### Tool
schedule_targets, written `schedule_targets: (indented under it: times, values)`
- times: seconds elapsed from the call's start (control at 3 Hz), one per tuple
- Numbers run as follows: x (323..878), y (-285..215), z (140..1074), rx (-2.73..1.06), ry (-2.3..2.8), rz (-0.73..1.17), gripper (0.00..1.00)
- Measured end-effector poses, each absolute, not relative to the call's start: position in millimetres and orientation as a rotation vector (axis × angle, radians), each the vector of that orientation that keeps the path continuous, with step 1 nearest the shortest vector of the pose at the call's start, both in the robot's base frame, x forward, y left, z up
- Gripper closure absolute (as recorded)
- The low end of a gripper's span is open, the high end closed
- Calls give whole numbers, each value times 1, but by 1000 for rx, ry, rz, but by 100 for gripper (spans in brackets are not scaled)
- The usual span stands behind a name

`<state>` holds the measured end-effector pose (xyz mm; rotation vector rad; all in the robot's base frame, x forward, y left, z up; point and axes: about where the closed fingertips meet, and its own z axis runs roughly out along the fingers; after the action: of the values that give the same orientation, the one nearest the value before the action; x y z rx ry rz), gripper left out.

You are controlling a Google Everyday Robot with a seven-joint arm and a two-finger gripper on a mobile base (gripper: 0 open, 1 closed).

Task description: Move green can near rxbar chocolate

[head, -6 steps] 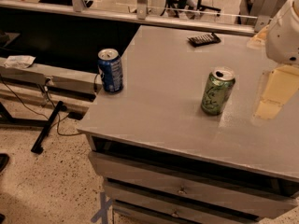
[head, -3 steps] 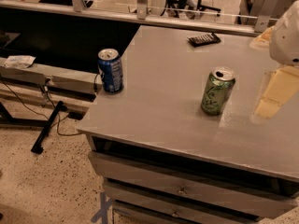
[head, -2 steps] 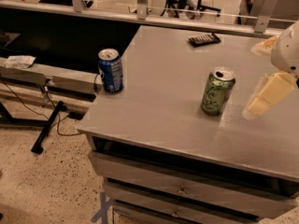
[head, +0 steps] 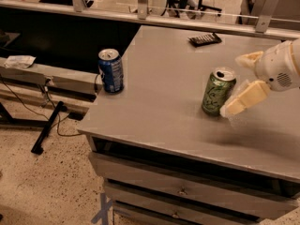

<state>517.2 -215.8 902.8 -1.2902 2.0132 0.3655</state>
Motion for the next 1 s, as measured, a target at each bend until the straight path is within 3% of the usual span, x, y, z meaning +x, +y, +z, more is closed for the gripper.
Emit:
schedule_targets:
  times: [0.33,0.67,1.0]
  values:
    - [529,-205,889,-1215,1948,482,0]
    - [536,-189,885,-1152,1882,576,15]
    - [541,-183,888,-1107,1839,618,39]
